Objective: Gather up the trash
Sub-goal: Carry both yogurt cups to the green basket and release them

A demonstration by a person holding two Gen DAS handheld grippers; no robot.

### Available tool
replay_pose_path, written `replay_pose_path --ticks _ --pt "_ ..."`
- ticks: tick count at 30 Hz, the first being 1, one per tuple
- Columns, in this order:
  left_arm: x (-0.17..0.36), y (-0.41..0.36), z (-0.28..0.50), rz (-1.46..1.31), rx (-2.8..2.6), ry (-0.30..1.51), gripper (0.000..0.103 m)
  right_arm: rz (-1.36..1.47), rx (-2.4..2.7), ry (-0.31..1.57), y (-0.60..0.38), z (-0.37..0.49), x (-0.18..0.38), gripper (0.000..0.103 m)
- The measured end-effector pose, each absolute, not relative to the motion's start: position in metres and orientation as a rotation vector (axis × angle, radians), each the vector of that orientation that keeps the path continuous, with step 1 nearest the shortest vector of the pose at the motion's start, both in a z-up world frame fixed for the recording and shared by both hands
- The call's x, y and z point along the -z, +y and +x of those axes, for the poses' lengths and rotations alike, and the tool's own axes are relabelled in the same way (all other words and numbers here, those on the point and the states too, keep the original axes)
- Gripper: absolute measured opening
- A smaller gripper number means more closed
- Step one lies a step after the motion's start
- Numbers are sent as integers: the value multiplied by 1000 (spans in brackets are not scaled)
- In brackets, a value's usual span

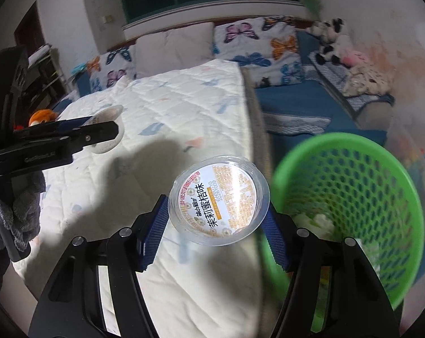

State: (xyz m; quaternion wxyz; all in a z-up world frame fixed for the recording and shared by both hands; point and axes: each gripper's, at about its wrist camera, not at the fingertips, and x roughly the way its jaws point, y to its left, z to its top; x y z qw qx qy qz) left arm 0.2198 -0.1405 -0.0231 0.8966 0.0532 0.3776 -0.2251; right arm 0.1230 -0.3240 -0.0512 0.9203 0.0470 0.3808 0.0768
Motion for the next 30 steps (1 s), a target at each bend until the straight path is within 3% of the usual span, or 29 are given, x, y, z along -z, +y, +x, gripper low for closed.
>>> replay_pose_path --ticks 21,30 --pt "21 -284 186 203 682 788 67 260 91 809 -448 80 72 65" --pt "28 -311 179 218 711 810 67 300 134 789 -470 63 70 71"
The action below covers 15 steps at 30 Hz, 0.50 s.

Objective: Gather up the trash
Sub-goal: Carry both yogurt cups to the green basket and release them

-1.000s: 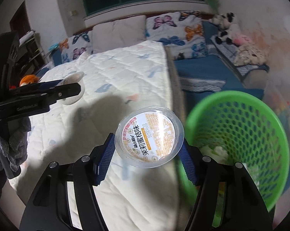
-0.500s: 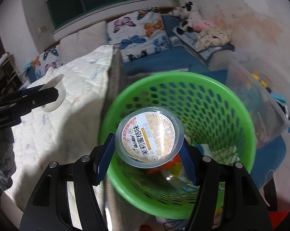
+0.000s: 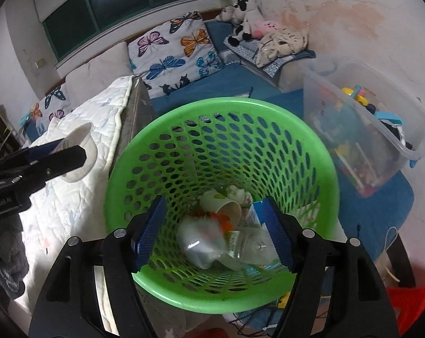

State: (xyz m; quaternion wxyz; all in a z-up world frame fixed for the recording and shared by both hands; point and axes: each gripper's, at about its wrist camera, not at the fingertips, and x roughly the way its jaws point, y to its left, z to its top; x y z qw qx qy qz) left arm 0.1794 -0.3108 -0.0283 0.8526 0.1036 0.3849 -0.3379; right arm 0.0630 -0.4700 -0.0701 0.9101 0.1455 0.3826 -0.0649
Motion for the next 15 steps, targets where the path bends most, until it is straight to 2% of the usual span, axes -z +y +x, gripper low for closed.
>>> replay_pose_path --ticks 15 --pt "42 -335 173 223 751 854 67 352 177 754 -491 39 64 72"
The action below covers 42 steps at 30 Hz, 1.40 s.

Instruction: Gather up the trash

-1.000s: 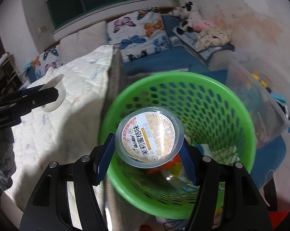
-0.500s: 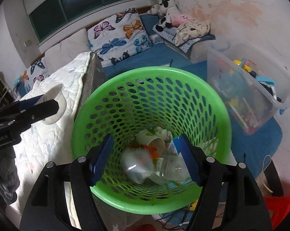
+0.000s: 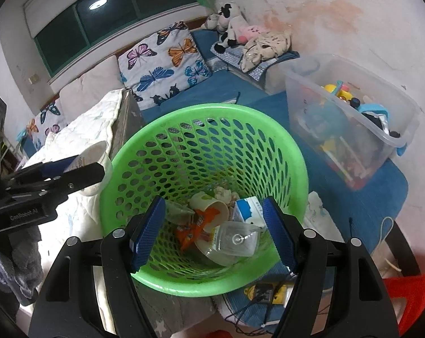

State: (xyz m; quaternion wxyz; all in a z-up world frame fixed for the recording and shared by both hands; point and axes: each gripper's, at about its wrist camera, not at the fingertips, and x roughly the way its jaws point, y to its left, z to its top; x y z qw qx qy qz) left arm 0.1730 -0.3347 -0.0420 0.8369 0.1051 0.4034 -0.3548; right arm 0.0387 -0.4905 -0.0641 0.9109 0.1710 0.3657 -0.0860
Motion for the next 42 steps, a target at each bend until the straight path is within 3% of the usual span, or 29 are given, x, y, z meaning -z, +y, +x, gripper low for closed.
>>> replay_pose_path --ticks 12,42 --pt "42 -338 167 218 763 846 79 362 175 746 -489 34 63 73" --pt "18 -230 159 115 604 769 83 279 68 707 -424 40 42 90"
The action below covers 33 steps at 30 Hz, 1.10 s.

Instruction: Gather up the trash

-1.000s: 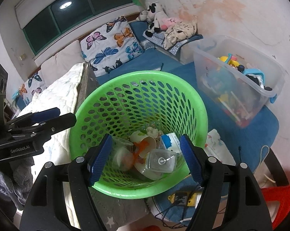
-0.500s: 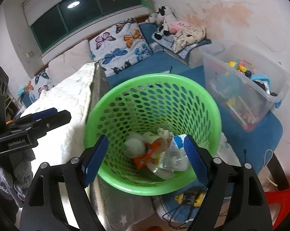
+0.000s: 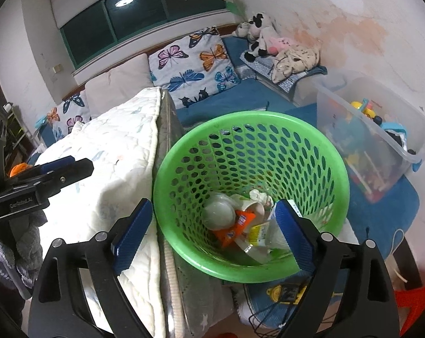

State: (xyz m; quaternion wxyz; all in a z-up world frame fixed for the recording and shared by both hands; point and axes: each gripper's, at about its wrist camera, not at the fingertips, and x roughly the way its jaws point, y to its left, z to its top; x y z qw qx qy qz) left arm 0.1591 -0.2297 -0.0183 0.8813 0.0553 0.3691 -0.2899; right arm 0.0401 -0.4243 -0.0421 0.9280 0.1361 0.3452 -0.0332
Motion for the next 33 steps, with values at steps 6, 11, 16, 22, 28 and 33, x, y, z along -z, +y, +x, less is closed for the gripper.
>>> replay_pose_path --ticks 6,11,16,22,28,33 --pt "13 -215 154 118 574 743 83 256 60 702 -412 41 40 94" --pt "10 -203 149 116 553 728 84 232 57 701 -400 42 39 98" --pt "9 -190 142 125 522 702 94 210 44 702 -387 45 39 98" --pt "5 -173 138 97 500 693 94 199 31 701 -375 49 38 98" --pt "4 -150 135 79 450 681 95 190 25 700 -368 50 36 98" --pt "3 -130 134 47 411 679 95 195 17 697 -364 52 34 98"
